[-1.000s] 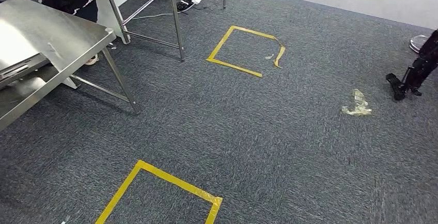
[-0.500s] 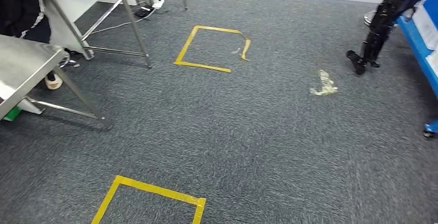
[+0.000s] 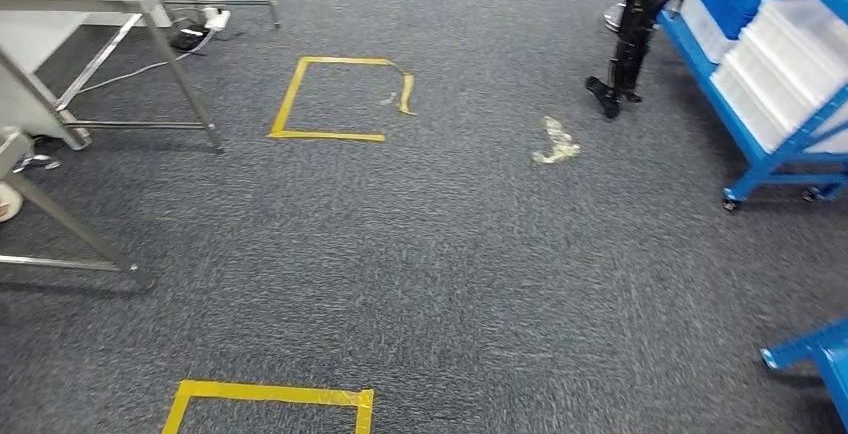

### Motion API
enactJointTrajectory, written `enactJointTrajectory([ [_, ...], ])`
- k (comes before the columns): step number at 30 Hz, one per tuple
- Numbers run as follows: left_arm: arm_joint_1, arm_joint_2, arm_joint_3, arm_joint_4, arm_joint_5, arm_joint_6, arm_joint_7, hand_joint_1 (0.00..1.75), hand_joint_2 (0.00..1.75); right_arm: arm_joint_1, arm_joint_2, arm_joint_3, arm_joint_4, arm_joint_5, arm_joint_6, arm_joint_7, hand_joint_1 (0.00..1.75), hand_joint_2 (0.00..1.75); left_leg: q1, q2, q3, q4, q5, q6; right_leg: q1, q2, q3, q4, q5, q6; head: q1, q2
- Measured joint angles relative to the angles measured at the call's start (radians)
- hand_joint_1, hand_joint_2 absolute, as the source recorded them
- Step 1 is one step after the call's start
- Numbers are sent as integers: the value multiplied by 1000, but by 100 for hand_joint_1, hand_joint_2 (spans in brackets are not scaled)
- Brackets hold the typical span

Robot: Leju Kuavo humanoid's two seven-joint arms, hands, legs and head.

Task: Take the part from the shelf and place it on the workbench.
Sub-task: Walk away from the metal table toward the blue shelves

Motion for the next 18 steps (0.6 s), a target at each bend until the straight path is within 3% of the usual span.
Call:
enactJointTrajectory([
  [1, 0, -1, 0, 0, 0, 0, -1, 0, 0, 2, 0, 0, 0, -1, 0, 0, 0, 0, 0, 14, 0, 0, -1, -1, -3, -3, -2, 8, 2, 8, 0, 0],
  [2, 0, -2, 0, 0, -1, 0, -3, 0, 0, 3, -1, -1, 0, -2, 0, 1, 0, 0, 1, 26, 2, 1, -3, -4, -7, -8, 18, -24, 19, 19, 0, 0],
  [4, -1, -4, 0, 0, -1, -1, -7, 0, 0, 4, -3, -2, 0, -2, 0, 4, 0, 0, 0, 48, 8, 2, -10, -13, -11, -44, 98, -166, 68, 36, 1, 0],
  [6, -1, -4, 0, 0, -1, -1, -12, 0, 0, 1, -3, -3, 0, -2, -1, 7, 0, 0, -5, 67, 14, 5, -19, -27, -7, -73, 153, -263, 97, 30, -1, 0],
  [7, -2, -4, 0, 0, -1, -1, -15, 0, 0, 0, -3, -3, 0, -1, -1, 8, 0, 0, -7, 75, 17, 5, -22, -32, -4, -73, 158, -273, 99, 20, -3, 0],
  [9, -6, -5, 0, 0, -1, -1, -17, 0, 0, 2, -4, -4, 0, -1, -1, 7, 0, 0, -3, 84, 22, 6, -26, -41, -5, -53, 156, -274, 103, 4, -6, 0],
  [11, -9, -6, -1, 0, -2, -2, -17, 0, 0, 4, -8, -5, 0, -1, -2, 1, 0, 0, 4, 51, 10, 40, -55, -50, -11, -34, 153, -275, 106, -11, -8, 0],
  [13, -8, -7, -1, 0, -3, -3, -13, 0, 0, 3, -10, -5, 0, 0, -2, -4, 0, 0, 7, 2, -41, 150, -120, -54, -11, -15, 151, -276, 108, -24, -10, 0],
  [15, -5, -7, -1, 0, -4, -4, -8, 0, 0, 1, -11, -5, 0, 1, -2, -7, 0, 0, 8, -14, -104, 276, -170, -53, -6, 8, 148, -276, 110, -31, -10, 0],
  [16, -3, -7, -1, 0, -5, -5, -6, 0, 0, 2, -11, -5, 0, 1, -2, -7, 0, 0, 8, -16, -119, 300, -168, -52, -5, 20, 148, -275, 111, -32, -10, 0],
  [17, -3, -7, -1, 0, -5, -6, -5, 0, 0, 3, -12, -5, 0, 1, -2, -7, 0, 0, 8, -18, -115, 286, -147, -50, -4, 33, 149, -275, 111, -31, -10, 0],
  [18, -3, -7, -1, 0, -6, -8, -4, 0, 0, 4, -13, -5, 0, 1, -2, -7, 0, 0, 9, -25, -91, 233, -109, -48, -4, 46, 151, -274, 111, -31, -10, 0],
])
